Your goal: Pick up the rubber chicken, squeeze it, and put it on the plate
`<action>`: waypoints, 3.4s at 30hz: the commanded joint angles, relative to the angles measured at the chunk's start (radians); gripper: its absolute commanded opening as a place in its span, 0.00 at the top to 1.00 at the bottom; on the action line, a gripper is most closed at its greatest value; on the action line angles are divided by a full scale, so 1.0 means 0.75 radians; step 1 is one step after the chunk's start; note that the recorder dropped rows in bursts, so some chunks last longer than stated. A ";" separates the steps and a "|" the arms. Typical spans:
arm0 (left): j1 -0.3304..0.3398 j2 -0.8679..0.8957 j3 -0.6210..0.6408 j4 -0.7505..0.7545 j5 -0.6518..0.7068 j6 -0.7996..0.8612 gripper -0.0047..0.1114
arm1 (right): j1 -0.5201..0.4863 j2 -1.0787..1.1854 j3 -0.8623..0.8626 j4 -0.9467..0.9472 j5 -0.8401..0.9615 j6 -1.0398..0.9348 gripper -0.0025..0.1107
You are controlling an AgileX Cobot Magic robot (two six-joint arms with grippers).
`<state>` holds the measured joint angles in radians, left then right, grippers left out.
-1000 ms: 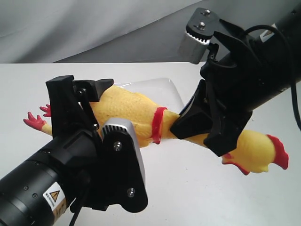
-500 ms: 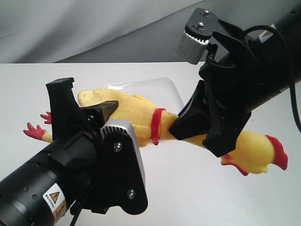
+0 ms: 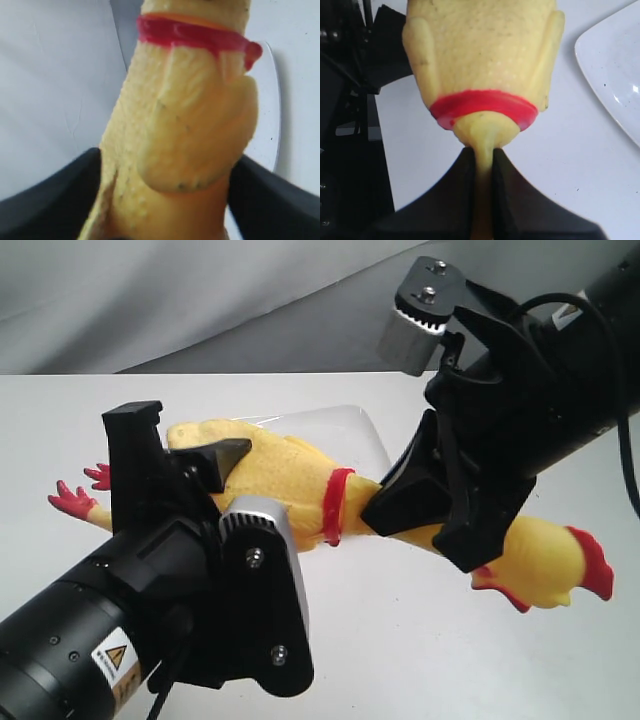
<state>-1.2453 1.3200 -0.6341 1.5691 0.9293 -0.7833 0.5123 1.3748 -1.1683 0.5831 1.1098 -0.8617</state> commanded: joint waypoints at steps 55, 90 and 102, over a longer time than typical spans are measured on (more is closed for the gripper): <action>-0.439 -0.708 -0.342 -0.295 0.389 0.028 0.96 | -0.114 0.857 -0.369 -0.030 -0.874 0.002 0.98; -0.439 -0.752 -0.338 -0.380 0.389 0.033 0.96 | -0.111 0.305 -0.322 -0.300 -0.529 0.180 0.98; -0.439 -0.752 -0.338 -0.380 0.389 0.036 0.96 | -0.111 -0.429 0.184 -0.265 -0.965 0.182 0.98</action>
<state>-1.5702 0.7595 -0.8851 1.2852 1.2177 -0.7590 0.4300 1.1571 -1.1165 0.3718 0.4718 -0.7302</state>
